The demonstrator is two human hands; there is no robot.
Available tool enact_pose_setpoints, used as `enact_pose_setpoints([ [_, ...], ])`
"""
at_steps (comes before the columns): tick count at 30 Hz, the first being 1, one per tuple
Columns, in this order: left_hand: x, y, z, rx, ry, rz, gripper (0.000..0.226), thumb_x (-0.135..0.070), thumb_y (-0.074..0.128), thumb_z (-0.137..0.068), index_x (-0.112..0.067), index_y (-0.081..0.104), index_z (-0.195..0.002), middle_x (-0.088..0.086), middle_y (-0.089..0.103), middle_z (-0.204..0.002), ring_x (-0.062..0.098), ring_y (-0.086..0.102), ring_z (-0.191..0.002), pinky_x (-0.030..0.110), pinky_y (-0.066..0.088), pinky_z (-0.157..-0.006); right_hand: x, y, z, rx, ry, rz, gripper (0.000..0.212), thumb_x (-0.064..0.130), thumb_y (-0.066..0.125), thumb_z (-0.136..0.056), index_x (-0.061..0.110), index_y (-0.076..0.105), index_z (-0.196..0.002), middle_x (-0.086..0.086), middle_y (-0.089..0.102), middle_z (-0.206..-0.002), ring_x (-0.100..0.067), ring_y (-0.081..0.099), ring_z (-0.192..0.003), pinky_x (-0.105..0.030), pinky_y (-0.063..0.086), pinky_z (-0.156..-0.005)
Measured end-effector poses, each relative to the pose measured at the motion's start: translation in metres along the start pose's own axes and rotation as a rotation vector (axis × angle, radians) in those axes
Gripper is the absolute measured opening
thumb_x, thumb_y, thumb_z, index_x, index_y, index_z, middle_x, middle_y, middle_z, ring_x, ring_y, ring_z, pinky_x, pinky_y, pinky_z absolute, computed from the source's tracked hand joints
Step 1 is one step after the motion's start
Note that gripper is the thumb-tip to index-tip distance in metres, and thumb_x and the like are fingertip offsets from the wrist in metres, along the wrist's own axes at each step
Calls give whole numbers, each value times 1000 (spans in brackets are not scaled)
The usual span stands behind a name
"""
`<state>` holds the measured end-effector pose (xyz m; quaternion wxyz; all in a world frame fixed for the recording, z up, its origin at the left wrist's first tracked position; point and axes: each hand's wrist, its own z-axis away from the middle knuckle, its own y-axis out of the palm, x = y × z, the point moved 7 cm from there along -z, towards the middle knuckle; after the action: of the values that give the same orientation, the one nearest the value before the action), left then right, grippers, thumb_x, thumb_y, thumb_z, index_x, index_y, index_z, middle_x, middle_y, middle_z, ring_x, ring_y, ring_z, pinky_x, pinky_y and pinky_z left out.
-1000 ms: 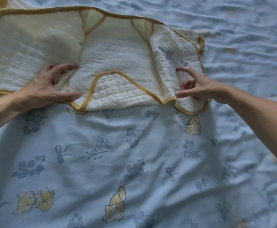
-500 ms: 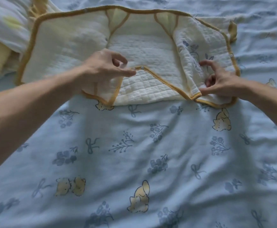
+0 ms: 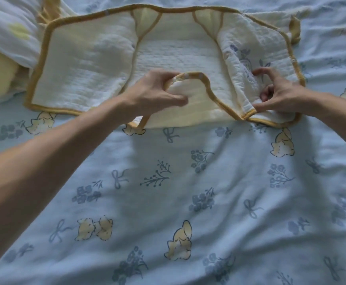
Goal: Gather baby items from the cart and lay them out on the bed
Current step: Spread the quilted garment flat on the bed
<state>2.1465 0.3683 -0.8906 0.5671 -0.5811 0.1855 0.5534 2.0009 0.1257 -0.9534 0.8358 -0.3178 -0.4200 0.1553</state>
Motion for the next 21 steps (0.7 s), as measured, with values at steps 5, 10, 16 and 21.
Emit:
enact_pose_setpoints([
  [5,-6,47,70,368,255,-298,17,-40,65,-75,-37,66,-92,-14,62,-77,1,51,-60,21,44,-57,-2,-2,-4,-12,21,48,90,20,83,-68,35,26,-137,-1,50,-67,-15,48,-59,-28,40,-59],
  [10,18,64,115,314,213,-130,39,-53,64,-77,-33,65,-110,-18,68,-103,3,58,-65,9,43,-58,9,5,4,-37,7,92,89,13,77,-75,28,22,-144,0,45,-67,-14,45,-61,-23,40,-62],
  [16,49,-25,44,-106,-30,176,71,-54,76,-66,-47,47,-130,-13,59,-118,3,49,-66,16,48,-69,82,-10,58,-249,-234,-27,59,49,77,-66,48,52,-120,8,70,-84,-3,63,-68,-17,51,-60],
  [21,78,-16,14,-77,-85,-114,92,-65,74,-54,-45,38,-137,-11,52,-110,-7,52,-80,2,39,-72,106,106,40,193,-203,-148,81,49,85,-53,46,44,-123,0,66,-68,-7,56,-56,-16,45,-53],
])
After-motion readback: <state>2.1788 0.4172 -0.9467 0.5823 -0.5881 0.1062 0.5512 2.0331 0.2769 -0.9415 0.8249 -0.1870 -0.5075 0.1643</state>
